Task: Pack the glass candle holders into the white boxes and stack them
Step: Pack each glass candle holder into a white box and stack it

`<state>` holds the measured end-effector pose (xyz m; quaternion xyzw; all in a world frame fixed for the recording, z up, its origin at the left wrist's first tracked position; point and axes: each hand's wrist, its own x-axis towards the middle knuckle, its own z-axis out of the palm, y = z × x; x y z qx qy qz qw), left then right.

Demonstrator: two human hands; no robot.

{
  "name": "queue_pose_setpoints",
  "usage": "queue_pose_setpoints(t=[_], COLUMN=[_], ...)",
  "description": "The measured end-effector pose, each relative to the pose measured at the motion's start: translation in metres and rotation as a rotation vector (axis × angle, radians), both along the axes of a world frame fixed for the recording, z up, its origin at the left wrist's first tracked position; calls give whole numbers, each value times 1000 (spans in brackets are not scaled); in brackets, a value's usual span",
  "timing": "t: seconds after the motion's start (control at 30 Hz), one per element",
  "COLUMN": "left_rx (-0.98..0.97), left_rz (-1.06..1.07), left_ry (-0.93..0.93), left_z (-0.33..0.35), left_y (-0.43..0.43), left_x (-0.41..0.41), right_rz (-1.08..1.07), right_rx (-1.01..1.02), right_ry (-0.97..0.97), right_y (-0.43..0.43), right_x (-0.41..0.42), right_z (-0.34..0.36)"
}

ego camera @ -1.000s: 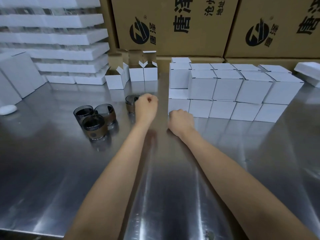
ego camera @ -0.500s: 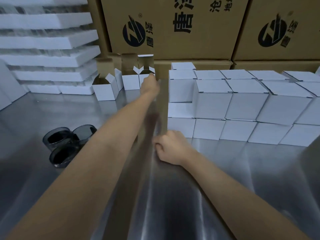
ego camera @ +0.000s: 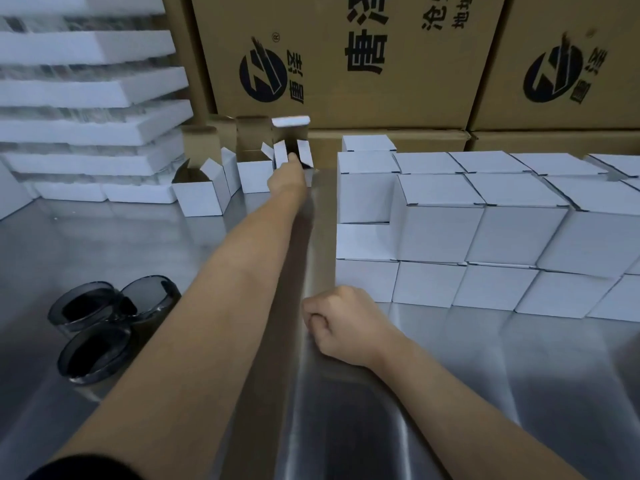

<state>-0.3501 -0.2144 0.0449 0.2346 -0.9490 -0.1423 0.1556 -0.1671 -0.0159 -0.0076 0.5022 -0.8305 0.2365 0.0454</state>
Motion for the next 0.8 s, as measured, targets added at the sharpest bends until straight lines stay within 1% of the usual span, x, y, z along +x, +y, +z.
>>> queue_pose_setpoints(t=[0.1,0.23,0.37,0.5,0.57,0.67,0.73,0.8], left_rx=[-123,-242,-203,-148,-141,-190,-252,-356], left_rz=[-18,-26,-28,5,48,39,-4,-45], left_ry=[-55,-8,39,137,134,115,65,3], left_z=[4,23,46,61,63,52,41,30], left_y=[1,14,32,48,57,82,108,135], left_x=[12,44,107,190,231,281,302,313], right_rz=[-14,-53,-76,-155,-200,-305,-438,-592], right_rx=[-48,-118,-223,-347,-472,-771,-952,-1111], right_ry=[-44,-43,-20,30,-8,-159,-262,-362], right_y=[1,1,3,7,12,27,42,60], right_x=[0,-1,7,18,27,39,44,45], right_z=[1,2,5,8,9,7,6,8])
